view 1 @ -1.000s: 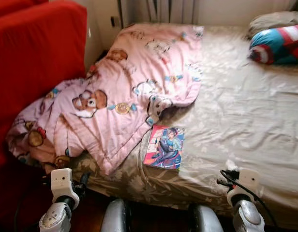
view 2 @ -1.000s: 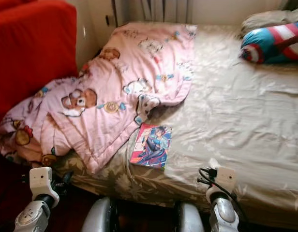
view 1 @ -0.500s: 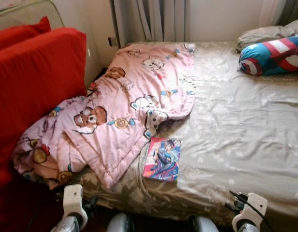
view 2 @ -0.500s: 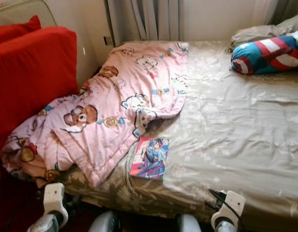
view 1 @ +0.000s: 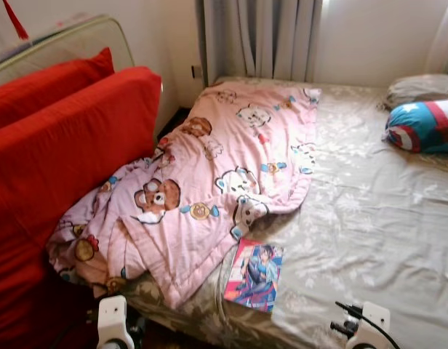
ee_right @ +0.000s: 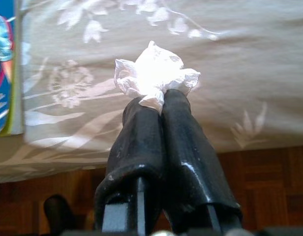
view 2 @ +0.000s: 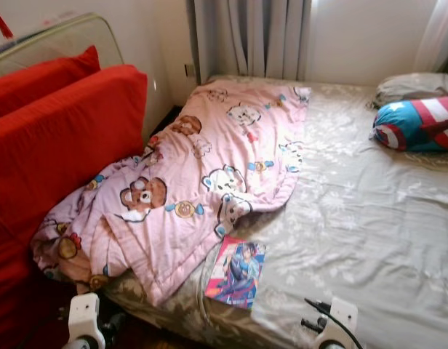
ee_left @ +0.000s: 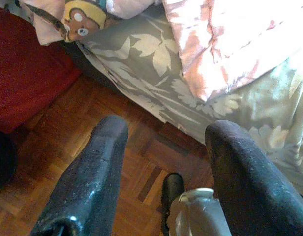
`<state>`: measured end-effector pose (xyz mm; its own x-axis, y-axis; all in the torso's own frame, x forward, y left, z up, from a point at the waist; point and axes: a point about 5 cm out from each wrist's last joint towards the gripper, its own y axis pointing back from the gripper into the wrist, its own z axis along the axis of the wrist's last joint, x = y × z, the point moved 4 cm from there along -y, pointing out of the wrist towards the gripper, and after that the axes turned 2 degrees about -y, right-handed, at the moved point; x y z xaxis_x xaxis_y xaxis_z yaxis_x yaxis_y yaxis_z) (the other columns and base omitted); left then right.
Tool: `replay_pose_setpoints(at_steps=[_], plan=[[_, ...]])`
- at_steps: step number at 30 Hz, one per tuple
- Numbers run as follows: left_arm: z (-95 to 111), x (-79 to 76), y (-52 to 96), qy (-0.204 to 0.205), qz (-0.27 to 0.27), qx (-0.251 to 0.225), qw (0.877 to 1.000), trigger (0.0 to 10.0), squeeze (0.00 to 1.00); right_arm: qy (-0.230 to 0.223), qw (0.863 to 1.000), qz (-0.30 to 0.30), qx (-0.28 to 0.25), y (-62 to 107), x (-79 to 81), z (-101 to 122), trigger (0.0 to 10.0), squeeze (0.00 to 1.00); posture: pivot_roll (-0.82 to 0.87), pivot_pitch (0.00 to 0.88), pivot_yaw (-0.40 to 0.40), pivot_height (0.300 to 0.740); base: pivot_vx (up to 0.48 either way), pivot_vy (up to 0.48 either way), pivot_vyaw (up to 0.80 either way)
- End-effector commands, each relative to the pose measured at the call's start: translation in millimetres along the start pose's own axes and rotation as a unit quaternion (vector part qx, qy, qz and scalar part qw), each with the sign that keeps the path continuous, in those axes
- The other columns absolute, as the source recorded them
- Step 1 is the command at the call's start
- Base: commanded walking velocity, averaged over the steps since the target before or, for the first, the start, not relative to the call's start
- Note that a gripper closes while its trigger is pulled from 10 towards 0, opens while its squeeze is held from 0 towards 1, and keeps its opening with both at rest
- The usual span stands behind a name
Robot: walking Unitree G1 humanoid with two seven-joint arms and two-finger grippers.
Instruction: Clean up the room
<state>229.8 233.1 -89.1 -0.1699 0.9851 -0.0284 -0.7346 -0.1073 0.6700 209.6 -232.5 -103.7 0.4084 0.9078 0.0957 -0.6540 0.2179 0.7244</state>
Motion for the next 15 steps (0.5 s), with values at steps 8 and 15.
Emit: replay_pose_setpoints(at_steps=[8,15], plan=[[-15,5.1,3.7,0.000,0.008,0.030,1.000,10.0,0.00,0.022,0.999,0.016,0.046,4.4,-0.7,-22,10.0,0.00,-0.01,0.000,0.029,0.740,0.000,0.000,0.00],[-24,9.9,6.8,0.002,0.015,0.045,0.999,10.0,0.00,0.029,0.998,0.017,0.053,5.7,-5.4,-25,10.0,0.00,-0.01,0.000,0.030,0.740,0.000,0.000,0.77]])
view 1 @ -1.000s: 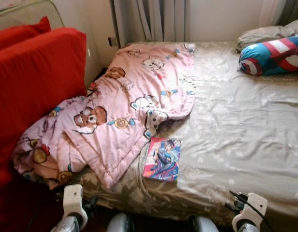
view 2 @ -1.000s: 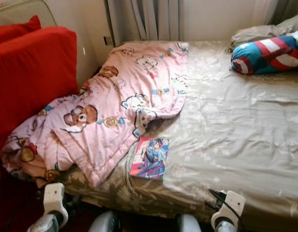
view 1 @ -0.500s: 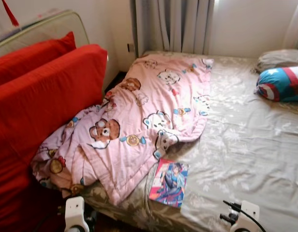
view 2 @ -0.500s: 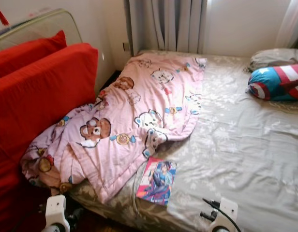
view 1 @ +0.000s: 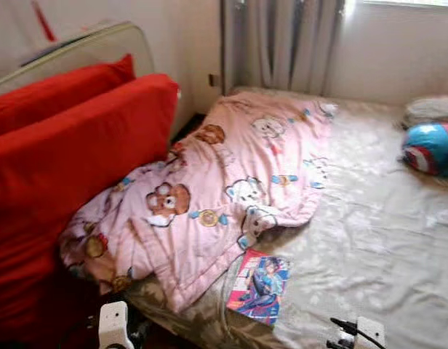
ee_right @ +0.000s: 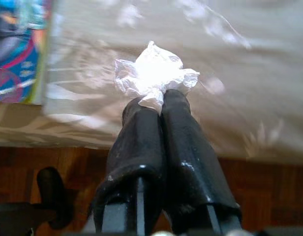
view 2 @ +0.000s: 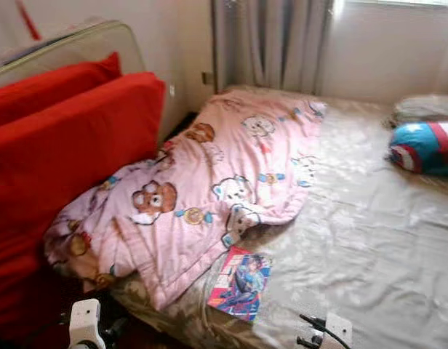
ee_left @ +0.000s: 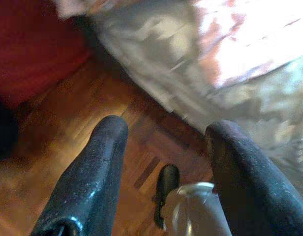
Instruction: Clean up the room
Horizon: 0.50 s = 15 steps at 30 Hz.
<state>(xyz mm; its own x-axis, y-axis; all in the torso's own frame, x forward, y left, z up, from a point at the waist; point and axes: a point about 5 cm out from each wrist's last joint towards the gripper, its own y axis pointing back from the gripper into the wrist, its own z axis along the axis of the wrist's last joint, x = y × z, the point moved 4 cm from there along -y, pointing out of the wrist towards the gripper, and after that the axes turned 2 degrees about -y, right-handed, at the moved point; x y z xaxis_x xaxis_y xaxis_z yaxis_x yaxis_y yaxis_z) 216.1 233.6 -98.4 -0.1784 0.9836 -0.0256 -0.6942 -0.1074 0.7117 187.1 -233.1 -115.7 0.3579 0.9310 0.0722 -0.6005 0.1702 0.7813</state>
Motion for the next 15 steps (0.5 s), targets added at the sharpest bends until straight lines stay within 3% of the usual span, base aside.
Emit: replay_pose_setpoints(at_steps=[1,15], plan=[[-10,7.6,2.8,0.000,0.012,0.019,1.000,10.0,0.00,0.002,1.000,0.009,0.007,-0.7,6.6,-2,10.0,0.00,-0.01,0.000,0.030,0.740,0.000,0.000,0.80],[-19,24.8,8.2,0.006,0.028,0.037,0.999,10.0,0.00,0.007,1.000,0.019,0.009,-1.5,17.7,-3,10.0,0.00,0.00,0.000,0.028,0.740,0.000,0.000,0.80]])
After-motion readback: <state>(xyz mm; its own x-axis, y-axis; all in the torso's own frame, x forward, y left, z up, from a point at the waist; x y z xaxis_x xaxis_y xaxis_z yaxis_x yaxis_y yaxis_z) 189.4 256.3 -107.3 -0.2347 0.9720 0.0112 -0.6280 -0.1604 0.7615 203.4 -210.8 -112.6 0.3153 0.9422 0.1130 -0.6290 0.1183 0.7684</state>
